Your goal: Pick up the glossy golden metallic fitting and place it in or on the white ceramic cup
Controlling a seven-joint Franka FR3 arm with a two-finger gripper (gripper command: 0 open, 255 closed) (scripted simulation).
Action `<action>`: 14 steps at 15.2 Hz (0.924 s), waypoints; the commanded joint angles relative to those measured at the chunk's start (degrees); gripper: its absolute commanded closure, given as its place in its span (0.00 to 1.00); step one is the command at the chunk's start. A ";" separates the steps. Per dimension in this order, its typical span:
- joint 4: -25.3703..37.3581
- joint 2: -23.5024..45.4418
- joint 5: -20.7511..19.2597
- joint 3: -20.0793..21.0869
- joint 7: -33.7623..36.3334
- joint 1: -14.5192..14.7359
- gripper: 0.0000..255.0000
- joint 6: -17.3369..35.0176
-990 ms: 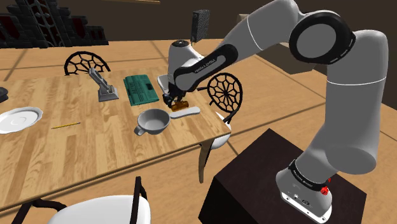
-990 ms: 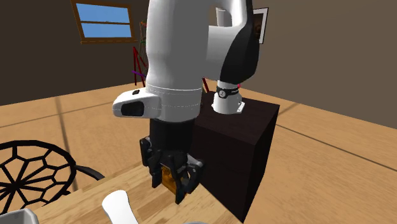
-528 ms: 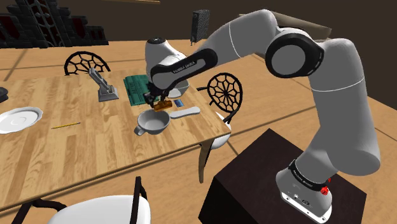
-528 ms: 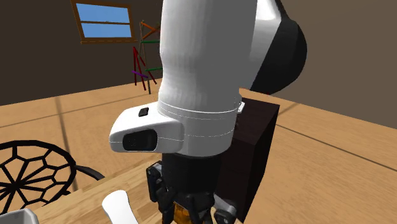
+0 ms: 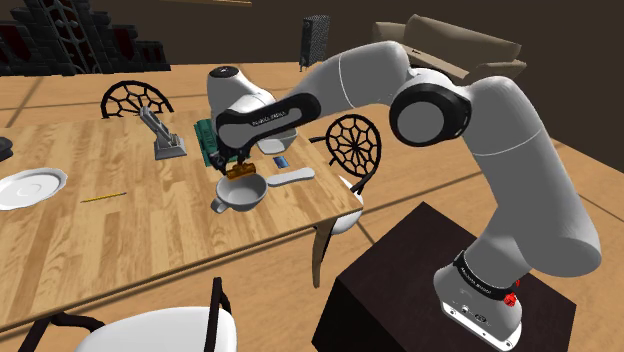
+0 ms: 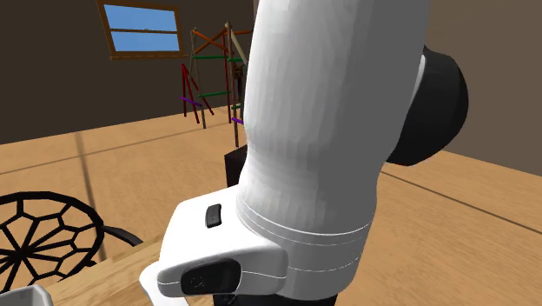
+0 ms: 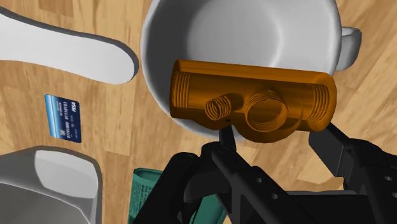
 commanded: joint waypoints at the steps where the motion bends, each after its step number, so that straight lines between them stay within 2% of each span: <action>1: 0.40 1.06 -0.08 -0.08 0.14 0.08 1.00 0.70; 9: 0.94 5.01 -0.41 -0.40 0.61 0.22 1.00 4.09; 14: 0.94 5.01 -0.41 -0.40 0.61 0.22 1.00 4.09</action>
